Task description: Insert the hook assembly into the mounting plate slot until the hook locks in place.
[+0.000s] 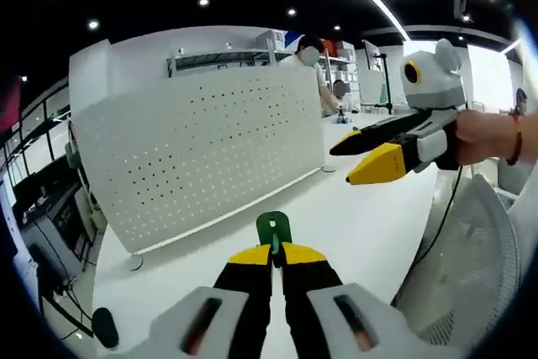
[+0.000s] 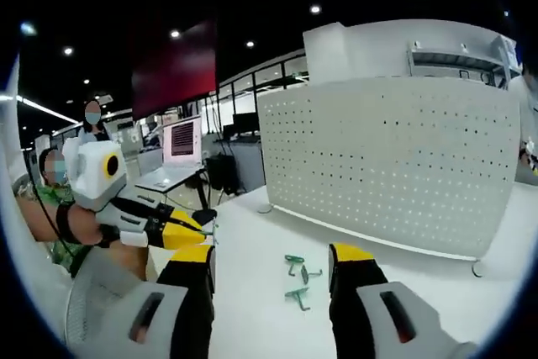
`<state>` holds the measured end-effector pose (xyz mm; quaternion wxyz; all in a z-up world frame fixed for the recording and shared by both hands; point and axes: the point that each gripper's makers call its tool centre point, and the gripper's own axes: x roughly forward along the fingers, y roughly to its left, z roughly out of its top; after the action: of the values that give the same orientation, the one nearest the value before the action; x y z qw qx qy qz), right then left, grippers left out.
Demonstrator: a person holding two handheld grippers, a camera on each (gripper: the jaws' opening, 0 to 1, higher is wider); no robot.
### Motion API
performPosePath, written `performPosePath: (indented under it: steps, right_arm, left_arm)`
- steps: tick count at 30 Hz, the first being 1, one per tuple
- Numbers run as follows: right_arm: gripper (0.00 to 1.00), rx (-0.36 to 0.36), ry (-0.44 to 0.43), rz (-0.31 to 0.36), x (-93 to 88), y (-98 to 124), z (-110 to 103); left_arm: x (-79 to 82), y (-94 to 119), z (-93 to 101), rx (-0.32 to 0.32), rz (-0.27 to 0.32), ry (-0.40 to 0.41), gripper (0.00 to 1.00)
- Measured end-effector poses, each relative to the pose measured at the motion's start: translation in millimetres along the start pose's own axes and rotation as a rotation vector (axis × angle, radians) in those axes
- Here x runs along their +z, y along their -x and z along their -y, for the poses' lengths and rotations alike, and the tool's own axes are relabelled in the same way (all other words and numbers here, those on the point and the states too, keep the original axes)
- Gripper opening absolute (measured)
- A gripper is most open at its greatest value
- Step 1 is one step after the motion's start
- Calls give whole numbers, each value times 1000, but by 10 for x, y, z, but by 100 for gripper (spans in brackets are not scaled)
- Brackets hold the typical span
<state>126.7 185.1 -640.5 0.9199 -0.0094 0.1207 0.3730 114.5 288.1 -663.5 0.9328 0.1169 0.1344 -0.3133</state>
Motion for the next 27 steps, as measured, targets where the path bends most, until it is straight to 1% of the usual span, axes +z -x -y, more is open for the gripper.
performPosePath:
  steps: [1,7,10,12,16,22,24,27]
  right_arm:
    - [60,-5,1,2,-1,23,7]
    - [60,-19,-5,-9,-48,102,38]
    - [60,-33,-12,-13,-64,128,50]
    - [61,-38,-5,-19,-76,132,55]
    - [63,-43,7,-3,-33,149,52]
    - [66,-53,22,13,29,172,56]
    - [66,-51,22,21,48,181,50]
    - [66,-54,24,17,40,190,52]
  left_arm:
    - [36,15,-26,8,15,-5,3]
    - [112,66,-167,46,34,29,3]
    - [134,57,-237,67,43,47,3]
    - [157,43,-257,66,46,71,3]
    - [203,7,-324,82,48,85,3]
    - [257,-44,-482,108,53,101,2]
    - [288,-51,-540,108,65,127,2]
    - [347,-56,-603,121,82,129,2]
